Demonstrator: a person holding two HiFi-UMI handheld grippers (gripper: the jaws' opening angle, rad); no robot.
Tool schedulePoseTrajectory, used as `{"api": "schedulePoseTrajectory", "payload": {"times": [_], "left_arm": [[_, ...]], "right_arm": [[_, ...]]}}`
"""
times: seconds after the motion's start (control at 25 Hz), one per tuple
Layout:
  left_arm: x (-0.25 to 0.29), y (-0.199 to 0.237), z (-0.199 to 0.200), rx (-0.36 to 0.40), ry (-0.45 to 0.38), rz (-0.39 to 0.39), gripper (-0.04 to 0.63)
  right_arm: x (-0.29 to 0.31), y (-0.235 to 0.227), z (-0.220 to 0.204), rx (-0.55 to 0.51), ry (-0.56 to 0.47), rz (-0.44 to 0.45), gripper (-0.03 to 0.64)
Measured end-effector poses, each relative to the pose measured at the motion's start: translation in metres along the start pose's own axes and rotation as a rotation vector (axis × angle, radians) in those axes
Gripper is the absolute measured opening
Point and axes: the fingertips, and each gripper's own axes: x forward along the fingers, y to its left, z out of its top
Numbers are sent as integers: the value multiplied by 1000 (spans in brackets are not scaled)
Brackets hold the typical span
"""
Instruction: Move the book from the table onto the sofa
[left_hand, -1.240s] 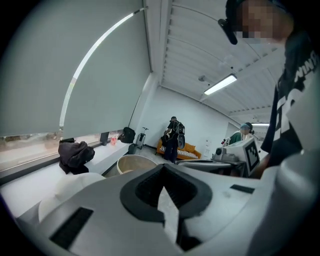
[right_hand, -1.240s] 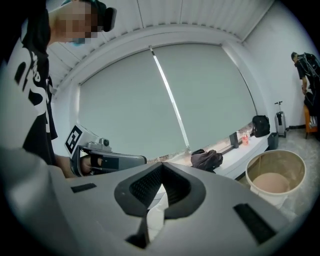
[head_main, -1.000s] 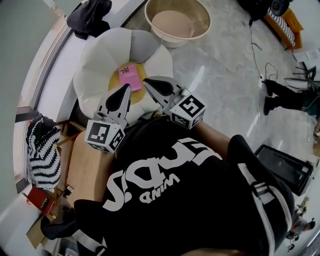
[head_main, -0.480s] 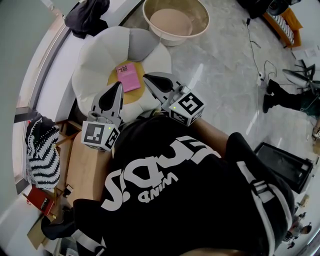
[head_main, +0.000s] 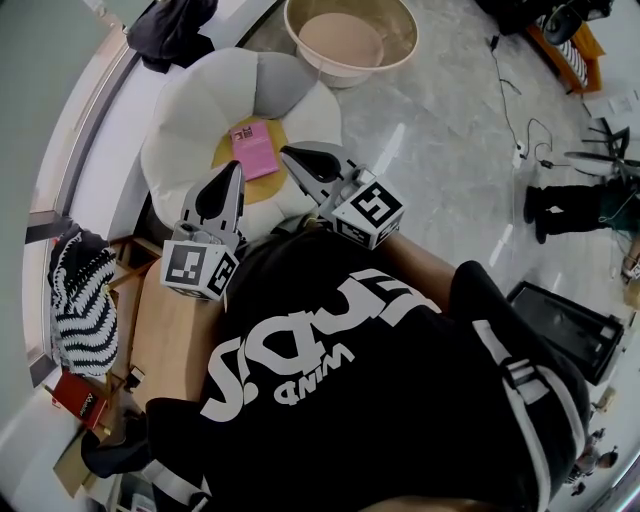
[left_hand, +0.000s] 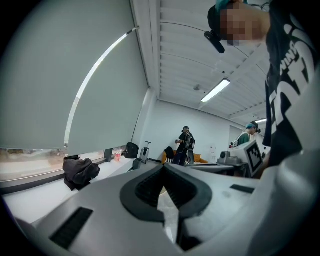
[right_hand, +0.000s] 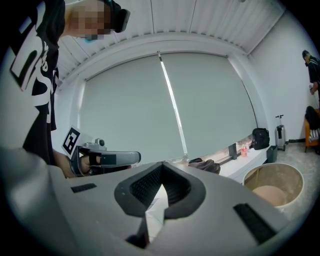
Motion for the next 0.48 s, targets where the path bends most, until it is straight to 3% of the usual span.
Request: {"api": "schedulePoseTrajectory", "payload": {"times": [0.48], "left_arm": [[-4, 2, -5, -14, 13, 9, 8]], "right_arm": [[0, -2, -4, 3, 18, -12, 2]]}}
